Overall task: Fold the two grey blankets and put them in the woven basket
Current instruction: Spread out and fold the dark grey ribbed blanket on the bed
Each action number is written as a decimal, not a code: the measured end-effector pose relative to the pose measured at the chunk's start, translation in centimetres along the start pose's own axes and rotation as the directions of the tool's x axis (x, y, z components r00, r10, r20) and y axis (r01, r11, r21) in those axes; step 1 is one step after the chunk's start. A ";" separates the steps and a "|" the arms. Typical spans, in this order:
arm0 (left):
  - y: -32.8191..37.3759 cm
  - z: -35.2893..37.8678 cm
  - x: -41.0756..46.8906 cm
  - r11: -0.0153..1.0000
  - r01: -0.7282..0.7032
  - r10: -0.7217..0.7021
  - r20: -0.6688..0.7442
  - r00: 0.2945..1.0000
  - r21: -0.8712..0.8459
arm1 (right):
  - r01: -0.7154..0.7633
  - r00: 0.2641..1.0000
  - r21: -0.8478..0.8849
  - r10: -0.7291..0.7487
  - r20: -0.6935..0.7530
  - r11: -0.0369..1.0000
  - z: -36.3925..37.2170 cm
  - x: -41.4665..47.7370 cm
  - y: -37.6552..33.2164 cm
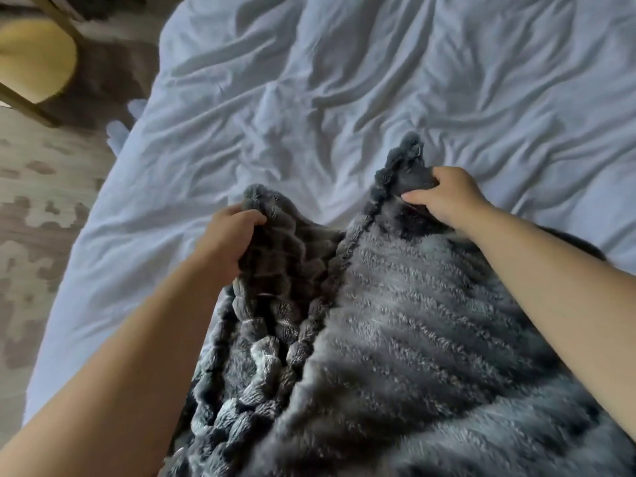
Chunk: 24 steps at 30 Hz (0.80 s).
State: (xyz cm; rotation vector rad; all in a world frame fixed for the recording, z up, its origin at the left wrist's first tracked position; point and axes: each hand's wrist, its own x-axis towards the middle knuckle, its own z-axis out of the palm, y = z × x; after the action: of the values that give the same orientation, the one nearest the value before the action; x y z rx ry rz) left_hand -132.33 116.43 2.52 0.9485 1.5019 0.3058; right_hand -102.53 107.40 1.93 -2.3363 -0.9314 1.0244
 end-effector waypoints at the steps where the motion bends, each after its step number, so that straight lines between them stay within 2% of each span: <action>1: 0.2 0.2 -0.7 0.999 -0.029 0.028 0.010 1.000 0.035 | 0.025 1.000 0.049 -0.024 -0.010 0.998 -0.7 -1.1 -0.7; 3: 0.9 0.6 -2.4 0.978 -0.110 0.112 -0.004 0.994 0.179 | 0.097 0.995 0.147 -0.093 -0.030 0.984 -2.5 -3.9 -2.4; 5: 2.4 1.1 -4.7 0.946 -0.210 0.223 -0.025 0.975 0.246 | 0.165 0.986 0.191 -0.161 -0.032 0.968 -4.6 -7.5 -4.4; 7: 4.6 1.5 -7.6 0.921 -0.314 0.332 -0.040 0.942 0.232 | 0.216 0.975 0.225 -0.221 -0.003 0.950 -7.1 -11.7 -6.8; 9: 7.7 2.0 -11.4 0.864 -0.470 0.490 -0.082 0.868 0.180 | 0.276 0.947 0.319 -0.313 0.069 0.906 -10.4 -16.4 -9.6; 11: 11.5 2.5 -16.2 0.767 -0.634 0.641 -0.100 0.761 0.093 | 0.345 0.856 0.495 -0.484 0.183 0.798 -14.3 -21.7 -12.2; 13: 15.0 3.3 -20.9 0.701 -0.712 0.710 -0.050 0.703 -0.051 | 0.302 0.732 0.679 -0.619 0.285 0.669 -17.5 -26.7 -14.8; 14: 16.6 3.8 -23.0 0.670 -0.737 0.739 -0.012 0.673 -0.089 | 0.302 0.707 0.688 -0.639 0.302 0.660 -18.4 -28.5 -15.8; 15: 18.0 4.3 -25.0 0.644 -0.756 0.764 0.043 0.644 -0.115 | 0.365 0.718 0.627 -0.637 0.281 0.689 -18.7 -29.6 -16.4; 17: 20.0 5.2 -28.1 0.618 -0.767 0.786 0.170 0.595 -0.172 | 0.497 0.821 0.322 -0.557 0.126 0.806 -18.2 -30.2 -16.9; 18: 20.4 5.6 -29.3 0.613 -0.768 0.788 0.214 0.577 -0.187 | 0.478 0.871 0.217 -0.491 0.006 0.851 -17.9 -30.3 -17.0; 19: 20.7 6.0 -30.5 0.611 -0.768 0.788 0.241 0.566 -0.193 | 0.438 0.899 0.191 -0.427 -0.099 0.878 -17.8 -30.6 -17.0; 21: 20.6 6.4 -31.8 0.632 -0.744 0.771 0.272 0.576 -0.216 | 0.398 0.914 0.273 -0.353 -0.200 0.876 -17.9 -31.5 -16.4; 24: 20.2 6.7 -32.5 0.668 -0.696 0.740 0.337 0.582 -0.265 | 0.388 0.918 0.515 -0.367 -0.148 0.764 -18.6 -33.5 -15.0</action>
State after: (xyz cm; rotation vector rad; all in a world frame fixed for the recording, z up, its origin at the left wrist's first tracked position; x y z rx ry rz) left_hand -122.25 103.89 37.87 1.4192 0.6203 0.7133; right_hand -111.33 91.56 38.83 -1.6121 -0.9074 0.9160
